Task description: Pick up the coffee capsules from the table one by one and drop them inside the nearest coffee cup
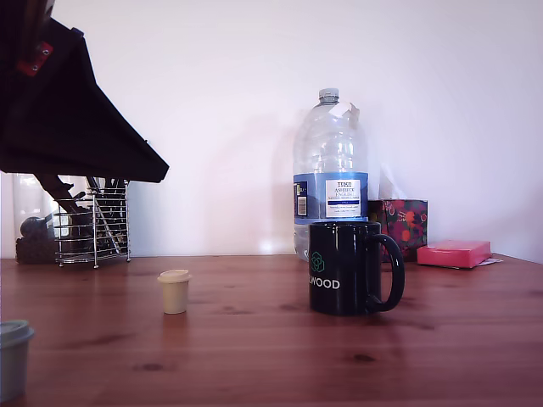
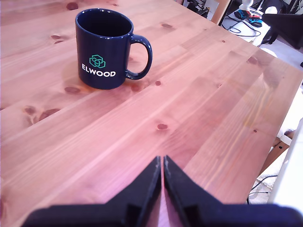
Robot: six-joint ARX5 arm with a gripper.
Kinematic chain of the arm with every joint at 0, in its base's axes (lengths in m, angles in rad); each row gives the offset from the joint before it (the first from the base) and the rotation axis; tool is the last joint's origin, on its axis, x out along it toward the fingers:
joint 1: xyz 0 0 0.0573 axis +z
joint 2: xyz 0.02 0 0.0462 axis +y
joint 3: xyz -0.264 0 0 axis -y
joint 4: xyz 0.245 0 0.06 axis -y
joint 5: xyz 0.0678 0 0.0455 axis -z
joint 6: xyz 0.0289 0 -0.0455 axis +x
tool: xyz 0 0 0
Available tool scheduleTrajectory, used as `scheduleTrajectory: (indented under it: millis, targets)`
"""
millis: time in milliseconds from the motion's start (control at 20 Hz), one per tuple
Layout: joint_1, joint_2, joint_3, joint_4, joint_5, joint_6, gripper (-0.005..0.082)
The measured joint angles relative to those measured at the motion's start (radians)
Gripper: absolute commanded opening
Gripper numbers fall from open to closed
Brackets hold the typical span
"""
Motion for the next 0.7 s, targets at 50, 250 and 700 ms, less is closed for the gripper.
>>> scheduleTrajectory:
  millis: [50,250,700]
  targets:
    - [0.000,0.000,0.000,0.000,0.000,0.000,-0.0019]
    - [0.000,0.000,0.000,0.000,0.000,0.000,-0.0019]
    - [0.000,-0.067,0.000,-0.026,-0.066,0.037,-0.0019]
